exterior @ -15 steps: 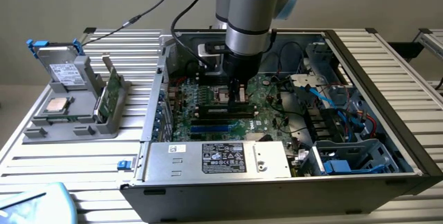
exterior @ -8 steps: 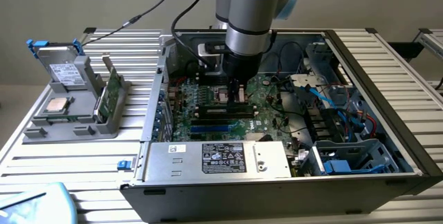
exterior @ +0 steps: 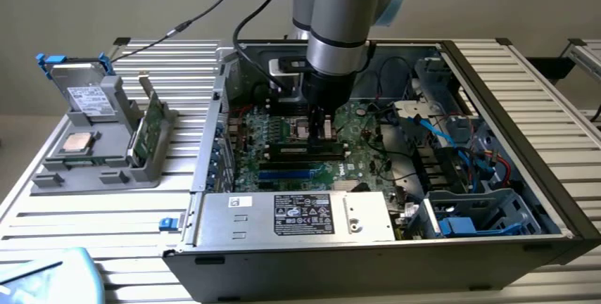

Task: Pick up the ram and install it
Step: 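Insert the ram into the slot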

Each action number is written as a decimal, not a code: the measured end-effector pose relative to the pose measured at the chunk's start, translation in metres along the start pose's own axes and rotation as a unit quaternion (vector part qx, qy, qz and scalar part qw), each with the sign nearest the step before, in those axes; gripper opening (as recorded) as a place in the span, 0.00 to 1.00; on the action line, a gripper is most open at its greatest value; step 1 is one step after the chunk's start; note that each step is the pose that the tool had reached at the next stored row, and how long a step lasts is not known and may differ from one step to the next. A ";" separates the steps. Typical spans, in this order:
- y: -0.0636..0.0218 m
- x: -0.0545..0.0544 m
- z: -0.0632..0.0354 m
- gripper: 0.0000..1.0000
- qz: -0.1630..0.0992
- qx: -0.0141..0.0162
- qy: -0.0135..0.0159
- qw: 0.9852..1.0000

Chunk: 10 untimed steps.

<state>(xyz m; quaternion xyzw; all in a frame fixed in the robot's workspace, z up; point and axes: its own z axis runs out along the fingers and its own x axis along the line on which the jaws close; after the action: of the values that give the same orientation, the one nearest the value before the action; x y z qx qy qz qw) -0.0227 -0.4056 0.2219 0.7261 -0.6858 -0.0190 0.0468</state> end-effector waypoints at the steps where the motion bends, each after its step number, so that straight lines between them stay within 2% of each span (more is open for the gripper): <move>1: 0.0000 0.000 -0.0003 0.15 0.000 0.000 0.000 1.000; 7: 0.0003 0.000 -0.0031 0.15 0.000 0.000 0.004 1.000; 10: 0.0002 0.000 -0.0032 0.15 0.001 0.000 0.007 1.000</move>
<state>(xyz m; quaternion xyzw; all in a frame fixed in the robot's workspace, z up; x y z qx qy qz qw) -0.0226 -0.4055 0.2251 0.7252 -0.6865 -0.0136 0.0517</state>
